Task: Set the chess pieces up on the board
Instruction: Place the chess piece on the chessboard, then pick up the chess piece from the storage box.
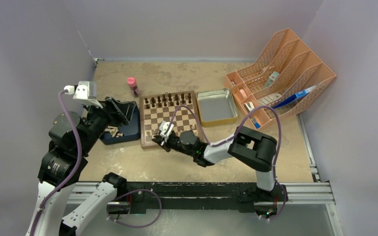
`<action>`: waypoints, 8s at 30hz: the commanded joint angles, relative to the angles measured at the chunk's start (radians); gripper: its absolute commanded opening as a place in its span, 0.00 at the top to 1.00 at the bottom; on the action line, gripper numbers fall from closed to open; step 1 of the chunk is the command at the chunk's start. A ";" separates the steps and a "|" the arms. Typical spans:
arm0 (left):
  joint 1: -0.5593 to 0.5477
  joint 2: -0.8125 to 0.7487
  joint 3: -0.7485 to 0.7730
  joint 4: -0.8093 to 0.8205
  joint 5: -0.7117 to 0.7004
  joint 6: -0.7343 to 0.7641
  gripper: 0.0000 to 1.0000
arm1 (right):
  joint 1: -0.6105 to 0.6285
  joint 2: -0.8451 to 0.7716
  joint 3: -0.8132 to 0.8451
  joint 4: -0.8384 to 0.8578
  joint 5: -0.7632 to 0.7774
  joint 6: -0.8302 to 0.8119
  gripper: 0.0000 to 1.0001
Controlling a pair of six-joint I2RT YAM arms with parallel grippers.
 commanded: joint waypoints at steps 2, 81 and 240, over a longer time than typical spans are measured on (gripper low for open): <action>-0.004 -0.002 0.029 0.008 0.009 -0.007 0.38 | 0.011 0.051 0.083 0.089 0.029 -0.074 0.95; -0.001 0.355 -0.101 0.068 -0.175 -0.045 0.35 | 0.017 -0.271 0.044 -0.364 0.244 0.254 0.60; 0.491 0.408 -0.412 0.519 0.575 -0.229 1.00 | -0.222 -0.641 -0.021 -0.407 0.019 0.645 0.58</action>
